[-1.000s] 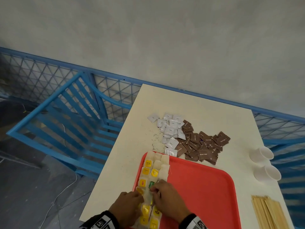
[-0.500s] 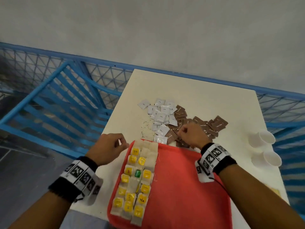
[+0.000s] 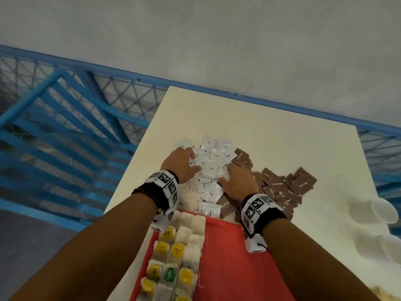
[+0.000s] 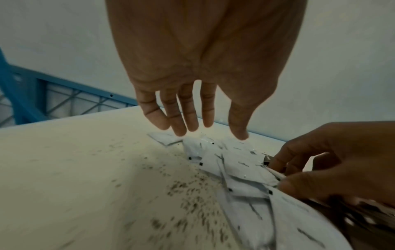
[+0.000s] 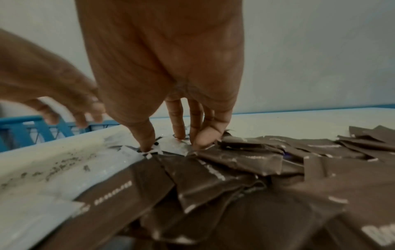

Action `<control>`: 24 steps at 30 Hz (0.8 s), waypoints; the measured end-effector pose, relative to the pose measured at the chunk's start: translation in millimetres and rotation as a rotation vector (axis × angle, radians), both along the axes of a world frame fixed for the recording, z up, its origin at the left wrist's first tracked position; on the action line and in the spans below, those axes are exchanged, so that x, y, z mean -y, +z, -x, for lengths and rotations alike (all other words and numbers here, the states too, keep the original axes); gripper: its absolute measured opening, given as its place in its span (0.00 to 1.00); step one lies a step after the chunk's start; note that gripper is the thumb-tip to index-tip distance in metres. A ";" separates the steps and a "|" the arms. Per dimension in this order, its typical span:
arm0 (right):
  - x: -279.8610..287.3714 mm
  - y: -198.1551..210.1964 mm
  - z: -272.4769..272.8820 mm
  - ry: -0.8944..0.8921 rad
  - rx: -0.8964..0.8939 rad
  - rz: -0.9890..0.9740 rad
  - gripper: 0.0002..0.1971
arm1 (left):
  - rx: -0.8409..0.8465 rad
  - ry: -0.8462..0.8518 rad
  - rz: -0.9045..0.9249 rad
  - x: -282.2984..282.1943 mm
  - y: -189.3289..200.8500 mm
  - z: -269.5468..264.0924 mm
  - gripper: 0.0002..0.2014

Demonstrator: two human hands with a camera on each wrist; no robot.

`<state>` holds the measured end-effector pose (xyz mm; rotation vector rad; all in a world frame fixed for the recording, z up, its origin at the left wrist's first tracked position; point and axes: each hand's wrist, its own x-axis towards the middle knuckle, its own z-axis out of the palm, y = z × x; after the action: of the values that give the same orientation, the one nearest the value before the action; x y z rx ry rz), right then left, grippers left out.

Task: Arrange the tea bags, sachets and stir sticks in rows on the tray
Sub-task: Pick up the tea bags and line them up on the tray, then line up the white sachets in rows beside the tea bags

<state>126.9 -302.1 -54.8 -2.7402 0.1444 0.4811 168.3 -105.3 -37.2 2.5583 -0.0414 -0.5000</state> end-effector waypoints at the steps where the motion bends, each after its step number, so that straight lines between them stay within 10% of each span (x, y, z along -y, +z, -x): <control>1: 0.1 -3.6 -0.1 0.003 0.022 -0.005 0.18 | 0.008 -0.030 -0.035 8.3 -3.5 -9.6 0.26; 6: 8.2 6.5 2.4 0.013 0.106 -0.009 0.09 | -0.108 -0.130 -0.228 36.8 -14.9 -38.4 0.54; 14: 24.3 28.7 -39.8 -0.169 0.004 -0.432 0.17 | -0.125 -0.086 -0.015 34.7 -30.8 -28.0 0.30; 24: -28.3 -1.5 -72.6 0.080 -0.047 -0.219 0.19 | -0.169 0.199 0.301 -5.7 -31.3 -11.2 0.20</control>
<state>199.4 -273.9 -56.2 -2.5288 -0.0061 0.5490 179.5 -99.5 -68.5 2.1914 0.1833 -0.5819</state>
